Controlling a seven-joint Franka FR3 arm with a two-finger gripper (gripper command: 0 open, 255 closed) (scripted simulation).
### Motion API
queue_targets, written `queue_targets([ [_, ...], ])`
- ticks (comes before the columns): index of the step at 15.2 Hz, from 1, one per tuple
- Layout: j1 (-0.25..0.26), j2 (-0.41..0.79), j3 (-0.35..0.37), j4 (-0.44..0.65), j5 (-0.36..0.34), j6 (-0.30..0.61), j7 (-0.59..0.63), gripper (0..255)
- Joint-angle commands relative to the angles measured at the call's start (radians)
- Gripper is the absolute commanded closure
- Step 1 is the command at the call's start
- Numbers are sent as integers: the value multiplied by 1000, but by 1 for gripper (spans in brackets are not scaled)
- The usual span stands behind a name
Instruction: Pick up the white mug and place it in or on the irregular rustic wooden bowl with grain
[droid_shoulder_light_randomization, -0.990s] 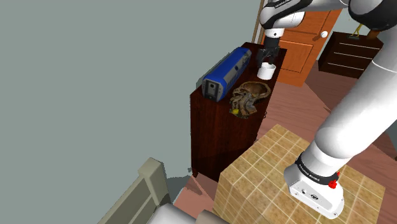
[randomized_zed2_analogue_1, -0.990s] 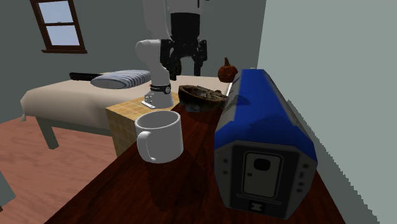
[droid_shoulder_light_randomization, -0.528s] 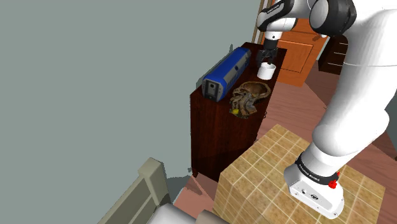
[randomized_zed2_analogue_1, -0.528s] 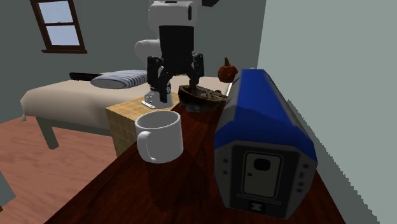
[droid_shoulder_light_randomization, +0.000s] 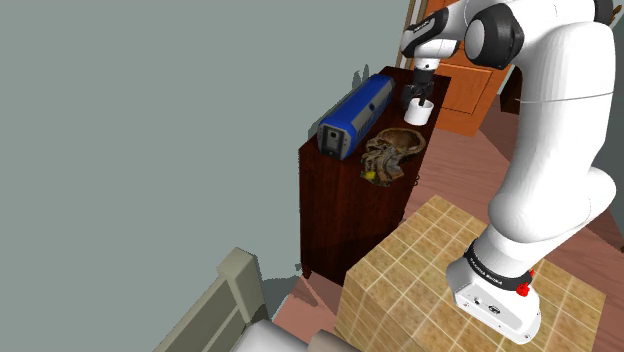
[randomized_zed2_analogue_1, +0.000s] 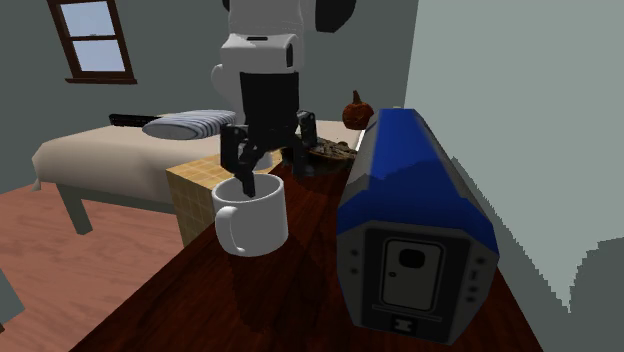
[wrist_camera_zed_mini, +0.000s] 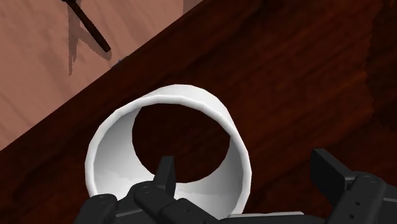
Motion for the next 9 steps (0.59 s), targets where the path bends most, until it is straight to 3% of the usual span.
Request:
queue_targets([
  [1, -1, 13, 4, -11, 7, 24, -3, 0],
  [9, -2, 21, 6, -21, 11, 41, -6, 0],
])
